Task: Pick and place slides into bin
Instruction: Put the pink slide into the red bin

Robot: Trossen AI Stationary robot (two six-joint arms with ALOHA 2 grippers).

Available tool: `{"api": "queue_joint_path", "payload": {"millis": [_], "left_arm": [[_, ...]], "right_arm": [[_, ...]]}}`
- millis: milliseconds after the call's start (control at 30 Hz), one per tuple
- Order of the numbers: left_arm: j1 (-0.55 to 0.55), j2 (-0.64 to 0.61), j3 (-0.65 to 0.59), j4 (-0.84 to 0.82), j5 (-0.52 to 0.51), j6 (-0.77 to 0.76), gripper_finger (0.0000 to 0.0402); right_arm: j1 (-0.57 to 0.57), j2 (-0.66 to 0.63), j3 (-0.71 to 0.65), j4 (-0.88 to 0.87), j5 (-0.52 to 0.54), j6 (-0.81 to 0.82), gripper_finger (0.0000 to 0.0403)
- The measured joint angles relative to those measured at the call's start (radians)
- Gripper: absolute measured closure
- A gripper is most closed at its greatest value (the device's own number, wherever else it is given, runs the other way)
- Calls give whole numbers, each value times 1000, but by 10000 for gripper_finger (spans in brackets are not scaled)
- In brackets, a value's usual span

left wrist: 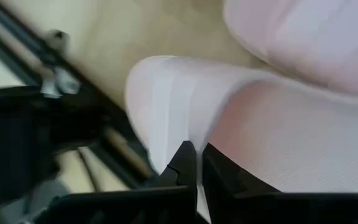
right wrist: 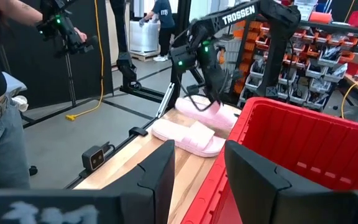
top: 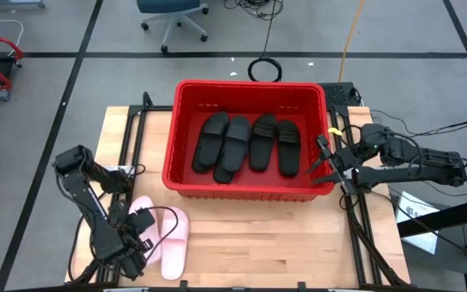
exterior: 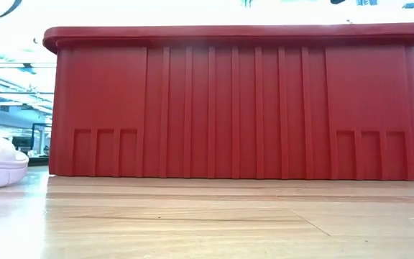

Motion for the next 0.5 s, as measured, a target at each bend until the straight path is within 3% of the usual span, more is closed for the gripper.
{"api": "queue_joint_path", "payload": {"millis": [233, 500], "left_arm": [[19, -21, 163, -17, -41, 92, 400], [76, -22, 329, -16, -190, 221, 401]], "right_arm": [[0, 0, 0, -3, 0, 4, 273], [0, 0, 0, -3, 0, 63, 273]]}}
